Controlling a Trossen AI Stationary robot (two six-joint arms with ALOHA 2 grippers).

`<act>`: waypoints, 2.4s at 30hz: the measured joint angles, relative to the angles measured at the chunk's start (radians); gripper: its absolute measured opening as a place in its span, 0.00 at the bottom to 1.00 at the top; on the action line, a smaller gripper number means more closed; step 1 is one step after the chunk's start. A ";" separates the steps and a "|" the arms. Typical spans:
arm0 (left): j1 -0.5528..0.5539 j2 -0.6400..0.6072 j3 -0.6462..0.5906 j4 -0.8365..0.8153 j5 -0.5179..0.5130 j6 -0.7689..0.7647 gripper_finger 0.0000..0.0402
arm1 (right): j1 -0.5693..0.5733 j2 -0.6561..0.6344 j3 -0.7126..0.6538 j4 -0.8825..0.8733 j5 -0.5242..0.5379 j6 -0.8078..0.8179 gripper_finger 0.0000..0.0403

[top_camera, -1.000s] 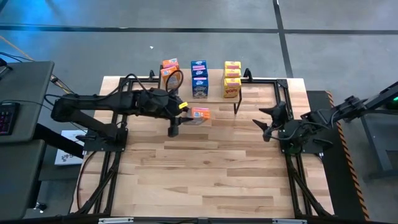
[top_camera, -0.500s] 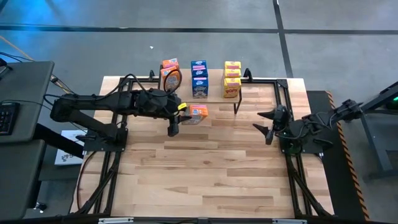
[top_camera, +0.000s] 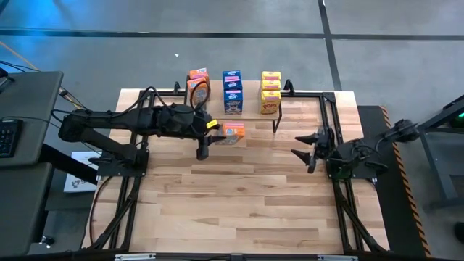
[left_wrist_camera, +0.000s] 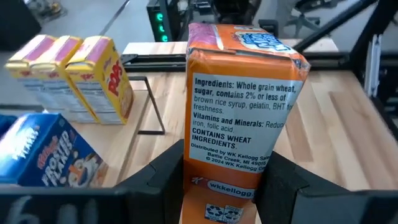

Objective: Stack cereal on shelf
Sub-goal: Put the orange cereal box on the shelf aligned with the other orange cereal boxes

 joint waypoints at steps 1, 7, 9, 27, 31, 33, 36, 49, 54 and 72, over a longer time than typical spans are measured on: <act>0.000 0.000 0.000 -0.003 0.001 0.021 0.36 | 0.000 -0.010 -0.029 0.050 0.000 0.000 0.69; 0.029 0.000 0.000 -0.056 0.015 0.065 0.36 | 0.000 -0.068 -0.159 0.266 -0.003 -0.012 0.69; 0.042 0.000 0.000 -0.066 0.014 0.038 0.36 | -0.001 -0.080 -0.158 0.257 -0.033 -0.015 0.69; 0.049 -0.001 0.000 -0.028 0.014 -0.022 0.36 | -0.145 -0.172 -0.154 0.180 -0.376 -0.277 0.69; 0.056 -0.015 0.000 -0.033 0.011 -0.015 0.36 | -0.168 -0.172 -0.154 0.180 -0.373 -0.274 0.69; 0.057 -0.026 0.000 -0.052 0.008 -0.015 0.36 | -0.170 -0.172 -0.154 0.179 -0.372 -0.277 0.69; 0.057 -0.044 0.000 -0.063 0.007 -0.011 0.36 | -0.169 -0.172 -0.154 0.179 -0.372 -0.279 0.69; 0.105 -0.294 -0.391 0.294 0.006 -0.030 0.36 | -0.169 -0.172 -0.154 0.179 -0.372 -0.271 0.69; 0.109 -0.383 -0.511 0.415 0.008 -0.024 0.36 | -0.169 -0.172 -0.154 0.179 -0.369 -0.271 0.69; 0.202 -0.476 -0.820 0.664 -0.023 -0.008 0.36 | -0.169 -0.172 -0.154 0.178 -0.370 -0.271 0.69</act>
